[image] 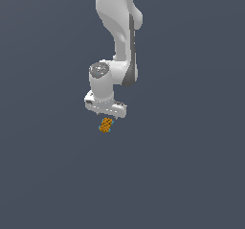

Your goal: Pick up the object and move it to a goal position.

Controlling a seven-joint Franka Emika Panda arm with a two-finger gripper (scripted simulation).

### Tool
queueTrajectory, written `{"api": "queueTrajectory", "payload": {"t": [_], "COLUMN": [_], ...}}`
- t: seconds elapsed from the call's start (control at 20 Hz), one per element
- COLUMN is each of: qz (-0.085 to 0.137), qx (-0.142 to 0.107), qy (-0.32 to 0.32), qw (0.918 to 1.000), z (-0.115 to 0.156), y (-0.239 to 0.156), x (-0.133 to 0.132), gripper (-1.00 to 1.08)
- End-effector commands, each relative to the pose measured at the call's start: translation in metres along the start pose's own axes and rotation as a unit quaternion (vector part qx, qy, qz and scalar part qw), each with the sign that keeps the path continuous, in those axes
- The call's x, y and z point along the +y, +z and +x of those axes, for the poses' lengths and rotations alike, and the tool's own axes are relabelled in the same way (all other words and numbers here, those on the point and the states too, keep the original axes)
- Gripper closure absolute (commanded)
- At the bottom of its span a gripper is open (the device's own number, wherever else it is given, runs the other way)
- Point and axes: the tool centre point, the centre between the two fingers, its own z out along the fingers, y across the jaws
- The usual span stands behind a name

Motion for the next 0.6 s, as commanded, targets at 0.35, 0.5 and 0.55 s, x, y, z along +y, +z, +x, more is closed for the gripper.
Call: {"api": "queueTrajectory", "payload": {"t": [0.35,0.5,0.55], "qz": [0.000,0.000,0.000], "qx": [0.000,0.000,0.000], "qy": [0.001,0.001,0.001], "qw": [1.0000,1.0000,1.0000], "z": [-0.001,-0.002,-0.002], "y": [0.026,0.040,0.044], "x": [0.000,0.000,0.000], "gripper": [-0.92,-0.92,-0.92]}}
